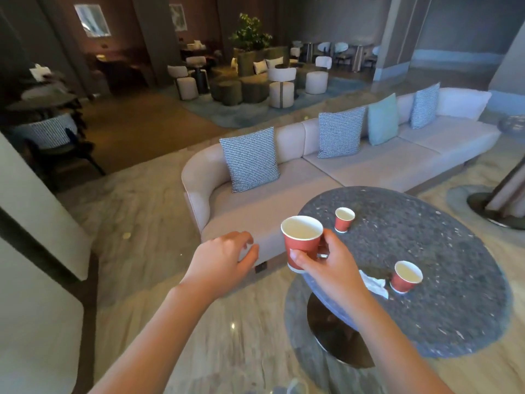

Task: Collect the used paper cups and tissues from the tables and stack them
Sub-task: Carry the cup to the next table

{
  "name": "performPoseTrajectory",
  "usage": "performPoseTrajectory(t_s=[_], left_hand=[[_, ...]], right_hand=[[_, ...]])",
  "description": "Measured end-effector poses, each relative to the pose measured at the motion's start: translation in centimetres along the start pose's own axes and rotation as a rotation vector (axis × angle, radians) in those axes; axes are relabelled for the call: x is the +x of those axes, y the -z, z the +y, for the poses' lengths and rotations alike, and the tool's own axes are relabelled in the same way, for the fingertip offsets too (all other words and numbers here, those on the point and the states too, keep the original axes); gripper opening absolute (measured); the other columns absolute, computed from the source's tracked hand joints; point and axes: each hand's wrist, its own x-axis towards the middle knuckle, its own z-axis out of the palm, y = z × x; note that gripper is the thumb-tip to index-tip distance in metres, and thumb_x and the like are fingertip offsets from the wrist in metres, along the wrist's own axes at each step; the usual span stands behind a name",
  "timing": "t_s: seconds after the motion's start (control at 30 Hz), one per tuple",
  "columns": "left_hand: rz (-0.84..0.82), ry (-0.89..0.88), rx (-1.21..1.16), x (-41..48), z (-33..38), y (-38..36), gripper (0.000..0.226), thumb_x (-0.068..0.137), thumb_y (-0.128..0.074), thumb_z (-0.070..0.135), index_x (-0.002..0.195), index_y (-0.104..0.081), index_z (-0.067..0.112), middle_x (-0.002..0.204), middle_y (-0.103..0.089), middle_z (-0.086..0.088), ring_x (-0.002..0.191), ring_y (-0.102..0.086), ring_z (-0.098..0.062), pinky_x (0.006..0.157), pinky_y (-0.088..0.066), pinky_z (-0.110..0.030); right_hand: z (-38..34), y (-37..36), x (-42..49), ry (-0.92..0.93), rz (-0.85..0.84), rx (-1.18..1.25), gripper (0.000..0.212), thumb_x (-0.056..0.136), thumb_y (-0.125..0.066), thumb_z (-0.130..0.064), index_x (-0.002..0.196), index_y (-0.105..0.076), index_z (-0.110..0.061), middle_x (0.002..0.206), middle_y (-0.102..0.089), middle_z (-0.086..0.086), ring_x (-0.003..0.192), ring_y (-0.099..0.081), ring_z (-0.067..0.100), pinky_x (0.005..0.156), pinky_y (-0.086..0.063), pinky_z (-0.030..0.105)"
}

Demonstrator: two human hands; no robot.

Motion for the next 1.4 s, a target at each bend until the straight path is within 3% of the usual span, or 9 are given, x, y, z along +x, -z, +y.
performPoseTrajectory(t_s=[0.1, 0.3, 0.5, 0.63, 0.8, 0.93, 1.13, 1.27, 1.4], left_hand=[[0.012, 0.022, 0.022, 5.2, -2.1, -1.1, 0.031, 0.094, -0.040, 0.052, 0.104, -0.062, 0.032, 0.096, -0.066, 0.015, 0.083, -0.065, -0.011, 0.068, -0.049, -0.029], [0.001, -0.018, 0.043, 16.6, -3.0, -2.4, 0.027, 0.095, -0.043, 0.050, 0.104, -0.061, 0.033, 0.097, -0.066, 0.016, 0.085, -0.064, -0.010, 0.062, -0.036, -0.026], [-0.045, -0.136, -0.008, 26.4, -1.6, -5.5, 0.029, 0.096, -0.041, 0.051, 0.104, -0.061, 0.031, 0.099, -0.066, 0.016, 0.087, -0.064, -0.010, 0.070, -0.046, -0.028], [-0.104, -0.256, -0.043, 32.6, -0.6, -8.5, 0.030, 0.097, -0.039, 0.051, 0.106, -0.060, 0.032, 0.104, -0.065, 0.016, 0.089, -0.063, -0.009, 0.068, -0.041, -0.026], [-0.175, -0.438, -0.099, 40.5, 0.2, -12.5, 0.031, 0.098, -0.037, 0.052, 0.106, -0.060, 0.032, 0.105, -0.065, 0.015, 0.088, -0.063, -0.011, 0.067, -0.039, -0.027], [-0.215, -0.556, -0.156, 46.3, 0.5, -15.1, 0.037, 0.094, -0.031, 0.058, 0.098, -0.058, 0.033, 0.099, -0.066, 0.014, 0.079, -0.061, -0.010, 0.068, -0.050, -0.034], [-0.272, -0.725, -0.211, 51.6, 3.4, -17.0, 0.031, 0.097, -0.040, 0.055, 0.100, -0.061, 0.033, 0.096, -0.067, 0.014, 0.075, -0.060, -0.010, 0.066, -0.051, -0.031], [-0.298, -0.854, -0.245, 53.5, 7.1, -17.9, 0.027, 0.097, -0.045, 0.051, 0.099, -0.062, 0.031, 0.090, -0.066, 0.011, 0.073, -0.058, -0.011, 0.064, -0.047, -0.029], [-0.332, -0.957, -0.235, 55.0, 10.1, -19.7, 0.024, 0.097, -0.043, 0.051, 0.096, -0.059, 0.033, 0.084, -0.060, 0.015, 0.069, -0.053, -0.008, 0.056, -0.037, -0.021]], right_hand=[[0.2, -1.3, 6.2, 0.010, -0.022, 0.009, 0.039, 0.083, -0.085, -0.026, 0.112, -0.059, -0.033, 0.102, -0.069, -0.021, 0.091, -0.064, -0.017, 0.074, -0.049, 0.008], [0.2, -0.8, 17.4, -0.006, 0.044, 0.031, 0.043, 0.079, -0.087, -0.032, 0.114, -0.062, -0.030, 0.105, -0.074, -0.011, 0.100, -0.071, 0.007, 0.093, -0.058, 0.038], [0.9, 2.9, 24.1, -0.045, 0.151, 0.020, 0.038, 0.081, -0.086, -0.030, 0.106, -0.059, -0.037, 0.105, -0.072, -0.017, 0.100, -0.070, 0.004, 0.087, -0.057, 0.029], [2.4, 5.0, 27.5, -0.100, 0.270, -0.003, 0.037, 0.081, -0.086, -0.032, 0.101, -0.057, -0.042, 0.106, -0.070, -0.018, 0.101, -0.069, 0.004, 0.081, -0.053, 0.024], [4.1, 6.6, 31.5, -0.185, 0.432, -0.051, 0.046, 0.081, -0.086, -0.031, 0.115, -0.056, -0.037, 0.112, -0.070, -0.014, 0.106, -0.068, 0.012, 0.096, -0.056, 0.038], [4.0, 6.9, 33.9, -0.215, 0.560, -0.083, 0.050, 0.083, -0.085, -0.031, 0.122, -0.054, -0.035, 0.113, -0.066, -0.018, 0.108, -0.066, 0.011, 0.094, -0.053, 0.034], [4.3, 7.6, 35.1, -0.298, 0.751, -0.104, 0.051, 0.084, -0.084, -0.034, 0.126, -0.055, -0.033, 0.113, -0.066, -0.016, 0.106, -0.065, 0.009, 0.090, -0.053, 0.029], [5.6, 9.2, 35.4, -0.326, 0.869, -0.089, 0.043, 0.082, -0.085, -0.031, 0.114, -0.057, -0.034, 0.108, -0.070, -0.015, 0.102, -0.066, 0.007, 0.092, -0.056, 0.035], [7.3, 10.9, 35.9, -0.334, 0.967, -0.059, 0.051, 0.080, -0.086, -0.037, 0.123, -0.059, -0.032, 0.113, -0.071, -0.013, 0.105, -0.067, 0.008, 0.092, -0.056, 0.034]])
